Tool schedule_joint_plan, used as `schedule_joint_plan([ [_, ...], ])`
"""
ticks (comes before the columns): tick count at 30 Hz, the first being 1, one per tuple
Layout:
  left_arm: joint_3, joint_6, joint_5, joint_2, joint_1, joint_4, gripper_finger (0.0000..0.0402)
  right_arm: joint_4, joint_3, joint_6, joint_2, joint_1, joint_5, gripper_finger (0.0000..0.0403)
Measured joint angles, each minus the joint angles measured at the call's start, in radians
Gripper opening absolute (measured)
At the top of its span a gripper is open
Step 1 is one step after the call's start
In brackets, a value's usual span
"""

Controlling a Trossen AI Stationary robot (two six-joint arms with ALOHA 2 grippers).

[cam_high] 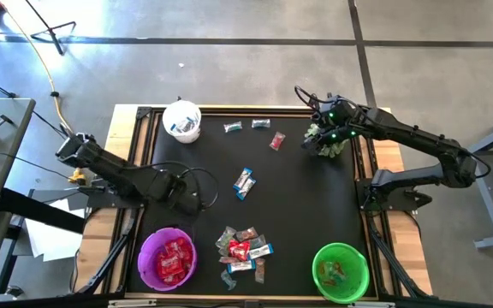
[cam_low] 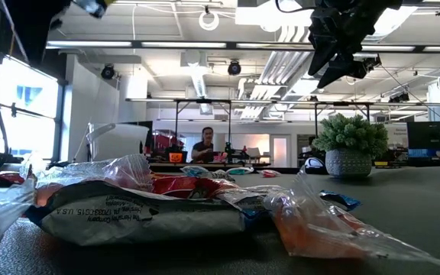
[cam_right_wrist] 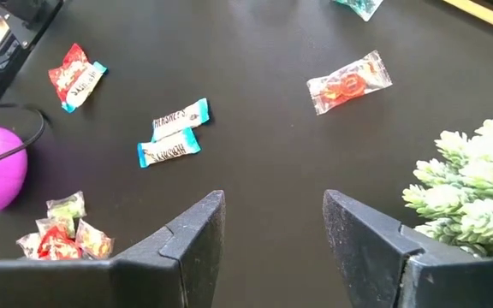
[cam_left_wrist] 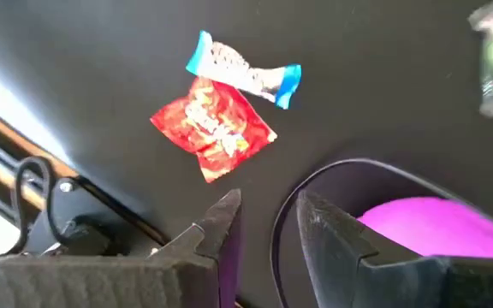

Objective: Sort candy
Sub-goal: Put the red candy into the violet bucket

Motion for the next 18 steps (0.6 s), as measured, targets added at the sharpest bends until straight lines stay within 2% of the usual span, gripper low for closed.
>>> schedule_joint_plan([
  [5,-0.117,0.056,0.056,0.002,0.065,0.047,0.0101,-0.001,0.0,-0.005,0.0,0.0,0.028,0.0195],
  [10,-0.228,0.171,0.218,0.002,0.143,0.198,0.0107,0.0,0.0,0.002,0.0,0.0,0.035,0.0195],
  [12,-0.264,0.224,0.251,0.002,0.169,0.271,0.0113,0.0,0.0,0.006,0.0,0.0,0.035,0.0195],
  [16,-0.314,0.285,0.251,0.001,0.224,0.319,0.0127,0.0,0.0,0.022,0.0,0.0,0.036,0.0195],
  [18,-0.33,0.293,0.217,0.001,0.249,0.313,0.0134,0.0,0.0,0.022,0.0,0.0,0.036,0.0195],
])
